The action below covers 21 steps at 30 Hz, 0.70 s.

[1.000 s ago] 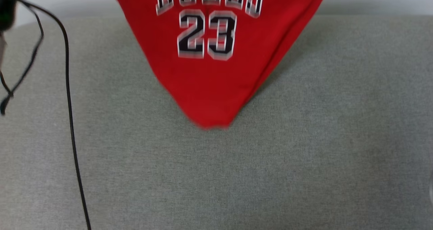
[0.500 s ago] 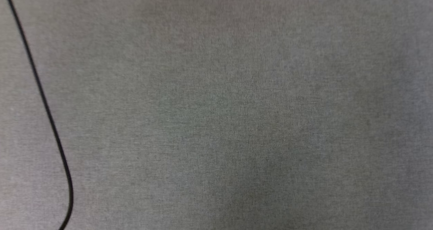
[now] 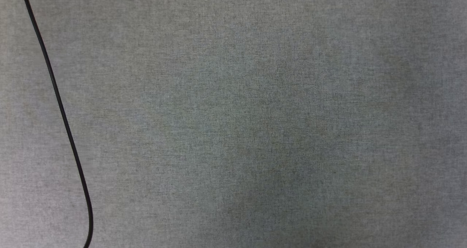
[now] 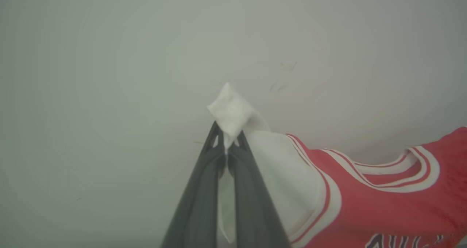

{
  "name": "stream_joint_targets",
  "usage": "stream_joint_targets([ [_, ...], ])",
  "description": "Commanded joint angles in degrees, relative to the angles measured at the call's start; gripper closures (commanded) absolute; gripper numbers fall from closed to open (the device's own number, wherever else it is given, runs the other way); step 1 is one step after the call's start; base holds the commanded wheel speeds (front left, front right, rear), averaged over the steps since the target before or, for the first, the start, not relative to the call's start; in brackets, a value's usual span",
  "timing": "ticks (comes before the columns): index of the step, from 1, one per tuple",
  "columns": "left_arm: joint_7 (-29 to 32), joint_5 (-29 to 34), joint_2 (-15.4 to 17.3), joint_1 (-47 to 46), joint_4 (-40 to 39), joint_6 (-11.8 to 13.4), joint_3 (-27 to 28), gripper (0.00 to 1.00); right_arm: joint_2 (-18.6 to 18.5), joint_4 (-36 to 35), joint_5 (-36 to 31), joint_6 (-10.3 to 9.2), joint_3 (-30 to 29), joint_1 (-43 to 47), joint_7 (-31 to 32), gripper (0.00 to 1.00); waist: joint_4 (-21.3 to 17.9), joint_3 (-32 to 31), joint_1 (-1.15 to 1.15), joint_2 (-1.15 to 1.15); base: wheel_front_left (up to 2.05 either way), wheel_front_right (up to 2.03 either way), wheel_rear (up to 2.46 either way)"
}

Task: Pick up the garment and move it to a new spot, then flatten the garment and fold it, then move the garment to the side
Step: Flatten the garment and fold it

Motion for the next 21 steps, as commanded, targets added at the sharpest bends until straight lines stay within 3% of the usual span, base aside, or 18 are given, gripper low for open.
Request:
stream_joint_targets([
  [1,-0.36,-0.60,0.34,2.71,-1.00,-0.09,0.41,1.00,0.21,1.25,1.35,-0.04,0.95,2.34,-1.01,1.00,0.11,-0.43,-0.02,0.00,0.00,0.00,0.00],
  [12,-0.36,-1.49,-1.05,24.02,-7.57,-0.05,7.33,1.00,-2.60,6.69,8.00,-0.04,7.27,20.15,-6.85,1.00,1.40,-6.89,-0.02,0.00,0.00,0.00,0.00],
  [21,-0.37,7.95,-5.63,47.44,-17.01,-0.05,17.30,1.00,-3.81,5.18,15.15,-0.04,11.00,40.13,-10.07,1.00,1.66,-15.48,-0.02,0.00,0.00,0.00,0.00],
])
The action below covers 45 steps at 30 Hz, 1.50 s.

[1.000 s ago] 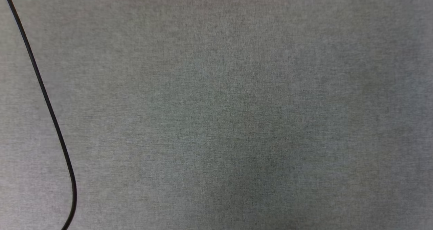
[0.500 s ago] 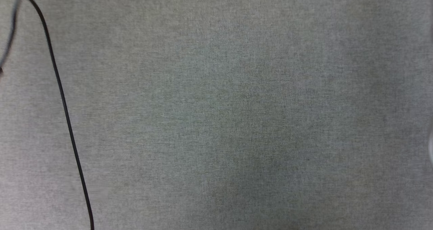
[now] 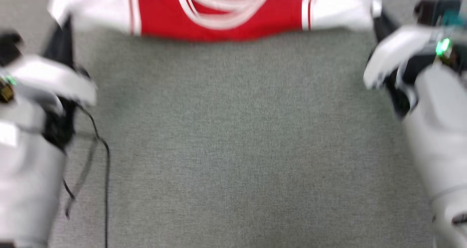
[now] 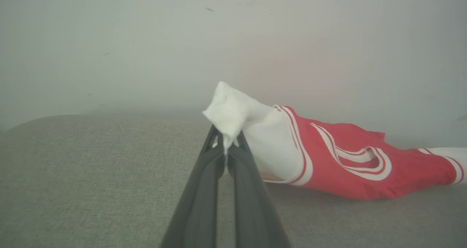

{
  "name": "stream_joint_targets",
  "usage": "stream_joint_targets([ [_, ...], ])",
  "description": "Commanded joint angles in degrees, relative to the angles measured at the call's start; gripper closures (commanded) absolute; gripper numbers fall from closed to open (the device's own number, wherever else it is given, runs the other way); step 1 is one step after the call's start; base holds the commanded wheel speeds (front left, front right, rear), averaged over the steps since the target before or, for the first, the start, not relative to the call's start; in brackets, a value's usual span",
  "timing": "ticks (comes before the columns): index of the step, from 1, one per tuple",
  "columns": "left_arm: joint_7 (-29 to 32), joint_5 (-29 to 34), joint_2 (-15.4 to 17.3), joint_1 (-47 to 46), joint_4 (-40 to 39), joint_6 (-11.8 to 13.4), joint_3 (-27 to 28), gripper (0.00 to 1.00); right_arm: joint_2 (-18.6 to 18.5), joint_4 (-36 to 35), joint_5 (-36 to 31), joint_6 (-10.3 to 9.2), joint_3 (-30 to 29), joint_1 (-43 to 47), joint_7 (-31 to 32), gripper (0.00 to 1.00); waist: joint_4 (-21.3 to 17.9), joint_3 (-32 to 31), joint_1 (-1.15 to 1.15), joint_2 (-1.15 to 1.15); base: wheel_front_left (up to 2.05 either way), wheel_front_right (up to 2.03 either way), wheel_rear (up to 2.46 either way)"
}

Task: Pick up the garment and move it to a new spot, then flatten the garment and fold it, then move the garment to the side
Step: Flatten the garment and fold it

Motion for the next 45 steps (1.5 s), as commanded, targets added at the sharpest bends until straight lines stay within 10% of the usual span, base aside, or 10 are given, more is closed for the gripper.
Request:
stream_joint_targets([
  [1,-0.36,0.93,-0.52,2.32,-0.64,0.05,1.03,1.00,-0.27,-0.62,0.84,-0.04,0.45,2.17,-0.40,1.00,0.27,-2.89,0.01,0.00,0.00,0.00,0.00],
  [23,-0.36,11.07,-10.12,43.04,-12.39,0.03,11.82,1.00,-1.59,-26.27,10.84,-0.04,-1.88,47.07,3.35,1.00,1.63,-20.07,0.01,0.00,0.00,0.00,0.00],
  [35,-0.37,11.29,-11.80,53.79,-15.10,0.02,13.69,1.00,4.37,-48.32,6.94,-0.04,-12.54,69.54,10.84,1.00,1.91,-23.95,0.01,0.00,0.00,0.00,0.00],
  [45,-0.36,14.62,-13.59,54.48,-15.59,0.26,14.28,1.00,5.36,-53.63,3.11,-0.04,-12.42,75.32,15.45,0.93,2.50,-24.53,0.01,0.00,0.00,0.00,0.00],
])
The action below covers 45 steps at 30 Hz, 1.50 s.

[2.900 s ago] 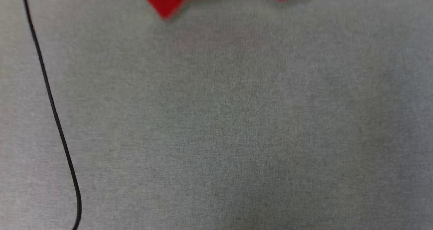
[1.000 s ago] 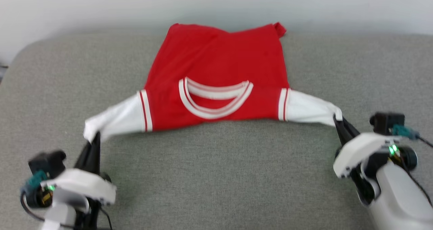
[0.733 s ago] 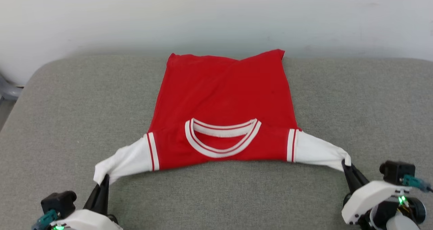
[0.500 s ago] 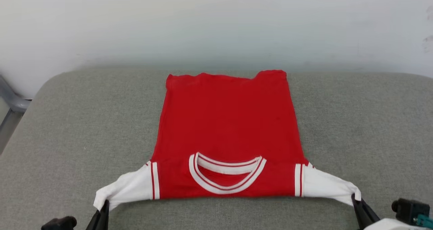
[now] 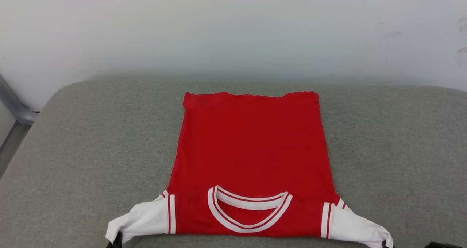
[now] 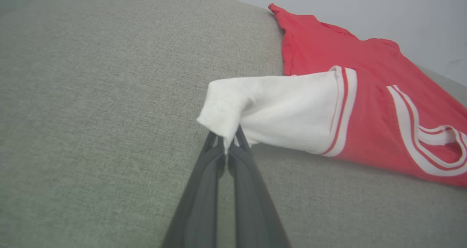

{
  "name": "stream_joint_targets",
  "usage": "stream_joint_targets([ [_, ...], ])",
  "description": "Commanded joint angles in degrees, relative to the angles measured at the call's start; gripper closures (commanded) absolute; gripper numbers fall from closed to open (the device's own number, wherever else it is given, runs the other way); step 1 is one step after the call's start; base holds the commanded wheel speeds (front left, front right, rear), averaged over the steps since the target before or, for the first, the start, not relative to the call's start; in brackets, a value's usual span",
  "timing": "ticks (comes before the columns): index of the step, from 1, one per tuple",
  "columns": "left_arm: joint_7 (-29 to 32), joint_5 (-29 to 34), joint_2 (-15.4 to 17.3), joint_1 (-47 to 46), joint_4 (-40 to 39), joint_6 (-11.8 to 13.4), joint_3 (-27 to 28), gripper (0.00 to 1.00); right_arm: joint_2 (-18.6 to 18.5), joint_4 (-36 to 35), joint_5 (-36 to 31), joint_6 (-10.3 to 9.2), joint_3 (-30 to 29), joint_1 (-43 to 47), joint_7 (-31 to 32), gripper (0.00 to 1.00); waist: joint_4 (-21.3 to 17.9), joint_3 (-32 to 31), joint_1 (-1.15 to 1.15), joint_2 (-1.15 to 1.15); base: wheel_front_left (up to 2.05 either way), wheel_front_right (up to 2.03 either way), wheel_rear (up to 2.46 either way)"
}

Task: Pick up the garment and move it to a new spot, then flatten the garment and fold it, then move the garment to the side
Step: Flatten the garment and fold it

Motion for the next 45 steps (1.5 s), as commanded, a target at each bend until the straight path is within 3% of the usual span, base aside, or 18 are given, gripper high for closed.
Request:
stream_joint_targets([
  [1,-0.36,0.90,-0.42,-0.90,-0.77,0.16,-0.01,1.00,0.12,-0.52,0.22,-0.04,0.32,0.14,-0.14,0.69,0.26,0.03,0.00,0.00,0.00,0.00,0.00],
  [2,-0.36,1.24,-0.75,-1.05,-0.95,0.16,-0.08,1.00,0.11,-0.59,0.47,-0.04,0.51,-0.50,-0.39,0.53,0.40,0.04,0.00,0.00,0.00,0.00,0.00],
  [3,-0.36,1.47,-1.06,-1.27,-1.34,0.12,-0.07,1.00,0.13,-0.71,0.17,-0.04,0.80,-1.15,-0.51,0.00,0.55,0.05,0.00,0.00,0.00,0.00,0.00],
  [7,-0.36,2.90,-1.72,-1.86,-3.19,0.07,0.35,1.00,0.13,-0.74,-0.23,-0.04,0.70,-5.64,-3.24,0.00,0.85,0.48,0.00,0.00,0.00,0.00,0.00],
  [11,-0.36,4.77,-2.23,-3.37,-6.95,-0.01,0.46,1.00,0.12,5.11,-0.90,-0.03,-0.74,-17.75,-4.49,0.00,2.17,3.17,0.00,0.00,0.00,0.00,0.00],
  [17,-0.36,5.90,-3.05,-7.63,-11.22,-0.09,-1.24,1.00,-1.42,15.72,-3.29,-0.04,-2.12,-33.08,-0.80,0.00,5.91,9.48,0.00,0.00,0.00,0.00,0.00],
  [24,-0.31,3.97,-4.30,-12.44,-14.77,-0.13,-4.97,1.00,-4.85,26.85,-6.92,-0.03,-5.37,-47.32,6.89,0.00,10.44,15.89,0.00,0.00,0.00,0.00,0.00],
  [32,-0.31,1.24,-2.89,-18.27,-18.11,-0.09,-10.52,1.00,-9.60,36.74,-12.41,-0.03,-11.48,-64.66,19.21,0.00,15.58,23.25,0.00,0.00,0.00,0.00,0.00],
  [41,-0.31,-0.27,-2.55,-22.74,-20.70,-0.08,-13.50,1.00,-9.70,40.10,-21.72,-0.03,-13.92,-77.11,29.08,0.00,18.17,30.38,0.00,0.00,0.00,0.00,0.00],
  [45,-0.31,-0.96,-2.73,-23.05,-20.71,-0.09,-13.60,1.00,-8.37,44.06,-25.24,-0.03,-14.41,-74.81,35.72,0.00,17.98,31.25,0.00,0.00,0.00,0.00,0.00],
])
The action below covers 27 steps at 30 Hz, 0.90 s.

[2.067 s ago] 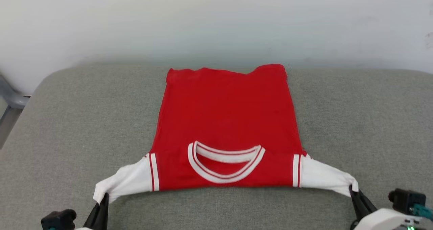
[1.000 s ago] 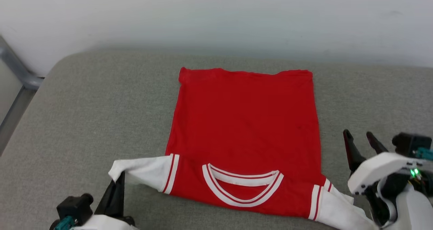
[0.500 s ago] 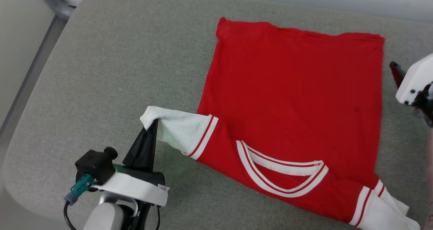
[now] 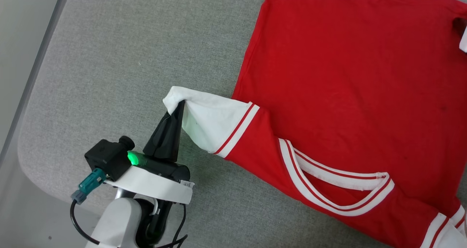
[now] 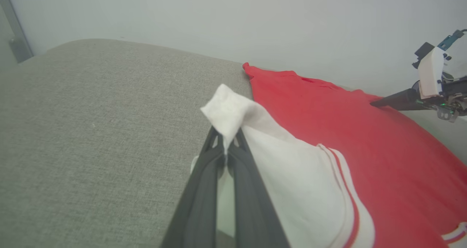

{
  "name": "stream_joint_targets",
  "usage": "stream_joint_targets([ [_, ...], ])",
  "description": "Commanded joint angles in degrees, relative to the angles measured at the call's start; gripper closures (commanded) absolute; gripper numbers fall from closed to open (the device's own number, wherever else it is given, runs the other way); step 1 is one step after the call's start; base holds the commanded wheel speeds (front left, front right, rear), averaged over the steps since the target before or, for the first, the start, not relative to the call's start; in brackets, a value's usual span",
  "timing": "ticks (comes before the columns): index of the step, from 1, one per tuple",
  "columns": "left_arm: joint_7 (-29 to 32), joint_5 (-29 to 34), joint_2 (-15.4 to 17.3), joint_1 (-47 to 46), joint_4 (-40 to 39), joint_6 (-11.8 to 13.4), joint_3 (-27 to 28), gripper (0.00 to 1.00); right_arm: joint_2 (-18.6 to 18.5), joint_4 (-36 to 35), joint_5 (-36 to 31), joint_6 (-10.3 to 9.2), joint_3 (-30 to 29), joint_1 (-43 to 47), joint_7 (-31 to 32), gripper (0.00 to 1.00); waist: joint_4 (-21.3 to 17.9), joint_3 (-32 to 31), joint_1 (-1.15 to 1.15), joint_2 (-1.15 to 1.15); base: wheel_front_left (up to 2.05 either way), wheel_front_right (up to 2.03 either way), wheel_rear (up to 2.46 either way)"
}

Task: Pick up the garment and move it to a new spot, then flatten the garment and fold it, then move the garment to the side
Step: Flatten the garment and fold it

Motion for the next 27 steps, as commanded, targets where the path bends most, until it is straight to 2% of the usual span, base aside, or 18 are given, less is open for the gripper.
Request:
stream_joint_targets([
  [1,-0.24,-0.38,-0.30,-0.60,0.04,0.02,0.03,1.00,1.08,3.63,-0.64,-0.02,-0.67,3.43,3.52,0.00,-0.05,0.30,0.00,0.00,0.00,0.00,0.00],
  [3,-0.24,-0.51,-0.33,-0.67,0.27,0.02,0.25,1.00,1.69,5.21,-1.97,-0.05,-2.41,5.07,7.61,0.00,-0.22,0.23,0.00,0.00,0.00,0.00,0.00],
  [4,-0.24,-0.54,-0.40,-0.63,0.35,0.01,0.23,1.00,2.00,5.80,-2.90,-0.05,-3.00,5.62,9.64,0.56,-0.29,0.17,0.00,0.00,0.00,0.00,0.00],
  [5,-0.24,-0.56,-0.45,-0.64,0.44,0.02,0.19,1.00,2.41,5.61,-3.61,-0.05,-3.50,5.76,10.85,0.75,-0.35,0.13,0.00,0.00,0.00,0.00,0.00],
  [6,-0.24,-0.53,-0.47,-0.69,0.51,0.01,0.15,1.00,2.77,5.07,-4.00,-0.05,-3.81,5.67,11.50,1.00,-0.41,0.11,0.00,0.00,0.00,0.00,0.00],
  [11,-0.24,-0.66,-0.68,-0.60,1.01,0.02,-0.01,1.00,2.80,1.39,-3.85,-0.04,-3.90,3.86,10.81,1.00,-0.85,-0.80,0.00,0.00,0.00,0.00,0.00],
  [15,-0.24,-0.59,-0.37,0.31,1.70,0.02,0.30,1.00,0.57,-1.58,-2.71,-0.04,-3.01,2.74,10.11,1.00,-1.62,-3.11,0.00,0.00,0.00,0.00,0.00],
  [19,-0.24,-0.38,-0.05,1.99,2.96,0.02,1.34,1.00,-2.07,-3.99,-1.60,-0.04,1.65,3.63,10.39,1.00,-3.38,-6.66,0.00,0.00,0.00,0.00,0.00],
  [27,-0.24,0.09,0.76,5.72,6.29,0.02,4.33,1.00,-5.92,-12.26,8.32,-0.04,8.67,12.94,12.08,1.00,-8.26,-13.62,0.00,0.00,0.00,0.00,0.00],
])
